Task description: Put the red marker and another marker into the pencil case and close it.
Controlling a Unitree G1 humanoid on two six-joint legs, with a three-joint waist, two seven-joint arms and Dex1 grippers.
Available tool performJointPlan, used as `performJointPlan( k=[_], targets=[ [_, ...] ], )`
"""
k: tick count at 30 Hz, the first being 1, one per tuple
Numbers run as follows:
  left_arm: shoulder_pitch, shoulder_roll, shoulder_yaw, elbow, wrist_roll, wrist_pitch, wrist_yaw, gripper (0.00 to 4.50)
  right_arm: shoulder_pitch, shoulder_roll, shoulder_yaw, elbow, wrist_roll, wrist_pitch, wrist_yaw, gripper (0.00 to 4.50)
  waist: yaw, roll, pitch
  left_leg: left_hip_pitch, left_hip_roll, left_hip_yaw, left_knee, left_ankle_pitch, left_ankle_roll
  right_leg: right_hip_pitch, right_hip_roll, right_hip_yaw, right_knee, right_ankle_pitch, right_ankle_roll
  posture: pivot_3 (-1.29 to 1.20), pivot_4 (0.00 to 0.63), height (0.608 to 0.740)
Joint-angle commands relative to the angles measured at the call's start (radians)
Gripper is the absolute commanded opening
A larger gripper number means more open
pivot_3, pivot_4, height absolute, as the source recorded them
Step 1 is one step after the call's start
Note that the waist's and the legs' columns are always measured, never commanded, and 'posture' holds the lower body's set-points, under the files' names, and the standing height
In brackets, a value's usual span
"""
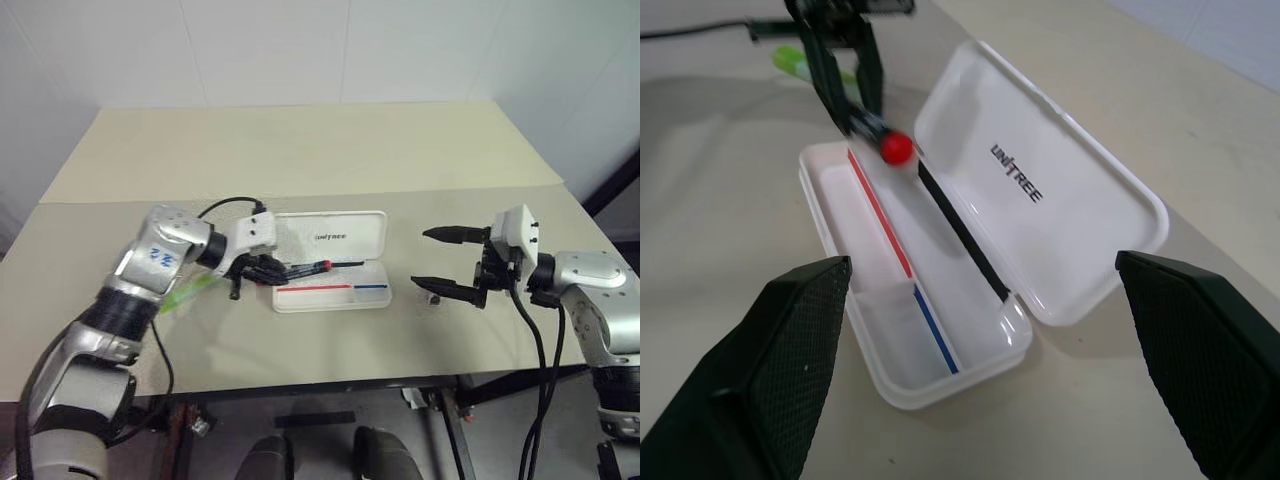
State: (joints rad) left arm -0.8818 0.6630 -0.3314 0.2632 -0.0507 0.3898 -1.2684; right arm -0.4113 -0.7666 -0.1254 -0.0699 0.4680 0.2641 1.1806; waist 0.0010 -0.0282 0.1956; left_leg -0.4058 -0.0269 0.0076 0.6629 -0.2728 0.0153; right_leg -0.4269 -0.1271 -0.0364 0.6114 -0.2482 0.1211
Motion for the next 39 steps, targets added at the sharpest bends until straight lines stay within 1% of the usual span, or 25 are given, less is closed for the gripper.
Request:
performJointPlan(
  k=[1, 4, 11, 15, 21, 23, 25, 32, 37, 39],
  targets=[
    [-0.074, -0.039, -0.019, 0.077, 0.044, -0.072, 0.009, 0.55, 0.029, -0.021, -0.047, -0.086, 0.034, 0.018, -0.026, 4.50, 0.001, 0.000, 0.000, 0.000, 0.000, 0.000, 0.000, 0.000, 0.000, 0.000, 0.000, 0.000, 0.000, 0.000, 0.000, 0.00, 0.150, 0.740],
    [-0.118, -0.083, -0.038, 0.158, 0.073, -0.122, 0.016, 0.55, 0.055, -0.018, -0.058, -0.130, 0.043, 0.033, -0.056, 4.50, 0.002, 0.000, 0.000, 0.000, 0.000, 0.000, 0.001, 0.000, 0.000, 0.000, 0.000, 0.000, 0.000, 0.000, 0.000, 0.00, 0.150, 0.740],
    [-0.193, -0.182, -0.058, 0.307, 0.127, -0.176, 0.034, 0.55, 0.112, -0.002, -0.073, -0.238, 0.072, 0.064, -0.128, 4.50, 0.008, 0.000, 0.000, 0.000, 0.000, 0.000, 0.001, -0.001, 0.001, 0.000, 0.000, 0.000, -0.001, 0.001, 0.001, 0.00, 0.150, 0.740],
    [-0.194, -0.210, -0.058, 0.326, 0.139, -0.166, 0.029, 0.55, 0.116, 0.005, -0.068, -0.263, 0.077, 0.070, -0.159, 4.50, 0.009, 0.000, 0.000, 0.000, -0.001, 0.000, 0.001, -0.001, 0.001, 0.000, -0.001, 0.001, -0.001, 0.001, 0.002, 0.00, 0.150, 0.740],
    [-0.184, -0.242, -0.055, 0.301, 0.139, -0.121, 0.031, 0.55, 0.111, 0.011, -0.060, -0.269, 0.083, 0.065, -0.181, 4.50, 0.017, 0.000, 0.000, -0.001, -0.001, -0.001, 0.001, -0.001, 0.002, 0.000, 0.000, 0.001, -0.001, 0.001, 0.002, 0.00, 0.150, 0.740],
    [-0.182, -0.249, -0.047, 0.294, 0.138, -0.116, 0.050, 1.31, 0.104, 0.014, -0.056, -0.262, 0.082, 0.060, -0.183, 4.50, 0.019, 0.000, 0.000, -0.001, -0.001, -0.001, 0.001, -0.001, 0.002, 0.000, 0.000, 0.001, -0.001, 0.001, 0.002, 0.00, 0.150, 0.740],
    [-0.182, -0.255, -0.037, 0.288, 0.134, -0.118, 0.066, 1.92, 0.096, 0.017, -0.050, -0.255, 0.080, 0.057, -0.182, 4.50, 0.022, 0.000, 0.000, -0.001, -0.001, -0.001, 0.001, -0.001, 0.002, 0.000, 0.000, 0.001, -0.001, 0.001, 0.002, 0.00, 0.150, 0.740],
    [-0.169, -0.249, -0.016, 0.234, 0.111, -0.102, 0.064, 1.92, 0.063, 0.029, -0.033, -0.229, 0.072, 0.045, -0.170, 4.50, 0.022, 0.000, 0.000, -0.001, -0.001, -0.001, 0.001, -0.001, 0.002, 0.000, 0.000, 0.001, -0.001, 0.001, 0.002, 0.00, 0.150, 0.740],
    [-0.142, -0.232, 0.019, 0.114, 0.047, -0.046, 0.006, 1.92, 0.055, 0.034, -0.026, -0.217, 0.071, 0.040, -0.163, 4.50, 0.021, 0.000, 0.000, -0.001, -0.001, -0.001, 0.001, -0.001, 0.002, 0.000, 0.000, 0.001, -0.001, 0.001, 0.002, 0.00, 0.150, 0.740],
    [-0.125, -0.219, 0.044, 0.043, 0.007, 0.020, -0.006, 2.25, 0.049, 0.036, -0.021, -0.206, 0.071, 0.036, -0.158, 4.50, 0.019, 0.000, 0.000, -0.001, 0.000, -0.001, 0.001, -0.001, 0.002, 0.000, 0.000, 0.001, -0.001, 0.001, 0.002, 0.00, 0.150, 0.740]
  ],
)
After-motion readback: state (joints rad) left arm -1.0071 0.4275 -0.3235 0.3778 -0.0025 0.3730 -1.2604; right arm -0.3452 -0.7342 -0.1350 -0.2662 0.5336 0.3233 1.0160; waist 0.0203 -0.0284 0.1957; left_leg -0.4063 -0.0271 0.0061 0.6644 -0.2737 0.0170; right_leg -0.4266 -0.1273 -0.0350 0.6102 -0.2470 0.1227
